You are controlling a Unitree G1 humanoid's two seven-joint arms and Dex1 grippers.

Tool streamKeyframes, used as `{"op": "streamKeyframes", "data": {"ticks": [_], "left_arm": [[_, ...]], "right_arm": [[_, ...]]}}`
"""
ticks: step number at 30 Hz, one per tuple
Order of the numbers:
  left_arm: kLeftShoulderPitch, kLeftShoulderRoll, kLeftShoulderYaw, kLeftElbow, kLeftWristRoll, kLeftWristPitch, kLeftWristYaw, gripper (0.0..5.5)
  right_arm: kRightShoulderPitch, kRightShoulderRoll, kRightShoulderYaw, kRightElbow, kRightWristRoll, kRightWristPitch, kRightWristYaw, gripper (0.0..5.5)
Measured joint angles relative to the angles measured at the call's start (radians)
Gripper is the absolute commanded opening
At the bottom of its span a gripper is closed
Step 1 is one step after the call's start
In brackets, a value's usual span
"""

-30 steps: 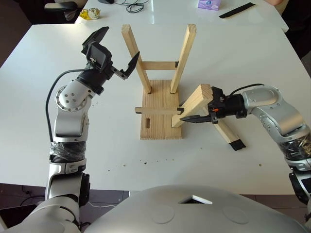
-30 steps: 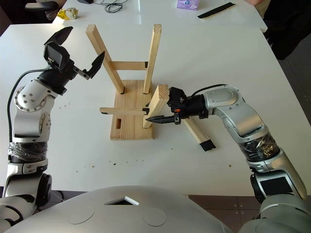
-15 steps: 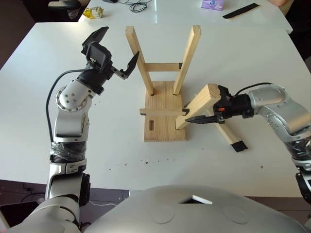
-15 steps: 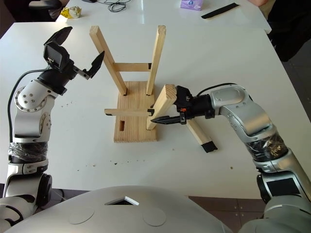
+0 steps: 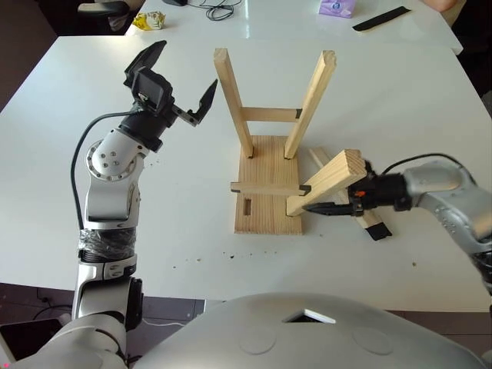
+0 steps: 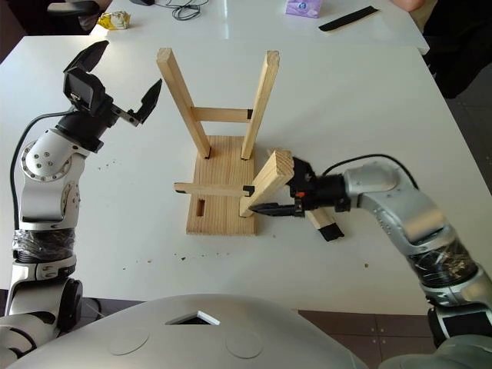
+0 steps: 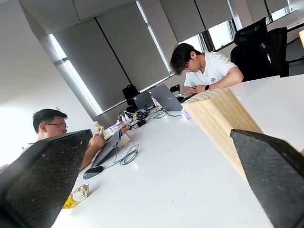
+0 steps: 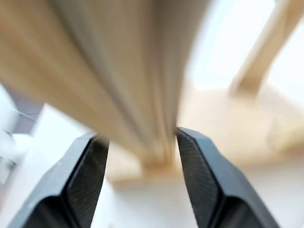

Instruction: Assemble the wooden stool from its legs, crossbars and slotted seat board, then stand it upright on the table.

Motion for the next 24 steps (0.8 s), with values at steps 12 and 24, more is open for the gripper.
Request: {"op": "streamKeyframes", "data": {"ticks": [12, 24], "left_arm": [[0.006, 0.004, 0.031, 0.001, 0.001, 0.000, 0.021, 5.40], [0.063, 0.012, 0.112, -0.058, -0.001, 0.029, 0.063, 5.40]], "right_arm": [[0.064, -0.055, -0.285, -0.110, 0.035, 0.090, -0.050, 3.38], [0.391, 0.049, -0.600, -0.439, 0.133, 0.342, -0.392, 3.38]]}}
